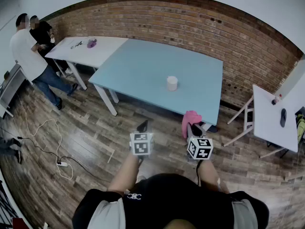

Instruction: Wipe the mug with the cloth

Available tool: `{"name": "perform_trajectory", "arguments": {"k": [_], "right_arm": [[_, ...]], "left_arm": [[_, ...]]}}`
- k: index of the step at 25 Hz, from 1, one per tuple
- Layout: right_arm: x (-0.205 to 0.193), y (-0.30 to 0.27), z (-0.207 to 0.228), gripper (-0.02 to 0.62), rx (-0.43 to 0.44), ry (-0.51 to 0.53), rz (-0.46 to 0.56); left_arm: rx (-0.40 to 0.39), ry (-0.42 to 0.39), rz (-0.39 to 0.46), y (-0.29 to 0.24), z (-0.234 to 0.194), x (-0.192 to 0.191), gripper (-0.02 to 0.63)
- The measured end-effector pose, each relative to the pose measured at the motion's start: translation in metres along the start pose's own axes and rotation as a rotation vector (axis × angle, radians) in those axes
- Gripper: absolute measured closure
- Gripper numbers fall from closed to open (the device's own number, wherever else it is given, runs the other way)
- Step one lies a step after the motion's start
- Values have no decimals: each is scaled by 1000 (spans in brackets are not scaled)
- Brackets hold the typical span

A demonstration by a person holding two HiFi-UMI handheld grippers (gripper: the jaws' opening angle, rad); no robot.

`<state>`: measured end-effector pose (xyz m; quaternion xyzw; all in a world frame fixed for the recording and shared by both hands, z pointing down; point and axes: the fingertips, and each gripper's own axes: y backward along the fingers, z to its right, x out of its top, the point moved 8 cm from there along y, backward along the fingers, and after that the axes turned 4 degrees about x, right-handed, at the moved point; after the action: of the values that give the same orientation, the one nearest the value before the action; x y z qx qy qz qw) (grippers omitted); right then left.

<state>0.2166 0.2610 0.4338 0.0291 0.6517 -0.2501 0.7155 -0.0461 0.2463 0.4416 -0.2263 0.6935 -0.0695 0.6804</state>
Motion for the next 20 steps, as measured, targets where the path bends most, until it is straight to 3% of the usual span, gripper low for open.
{"name": "perform_trajectory", "arguments": {"k": [20], "right_arm": [[-4,-7,-17,554,41,53,-52]], "left_arm": [[13,26,-7,4,-9,-6,601]]}}
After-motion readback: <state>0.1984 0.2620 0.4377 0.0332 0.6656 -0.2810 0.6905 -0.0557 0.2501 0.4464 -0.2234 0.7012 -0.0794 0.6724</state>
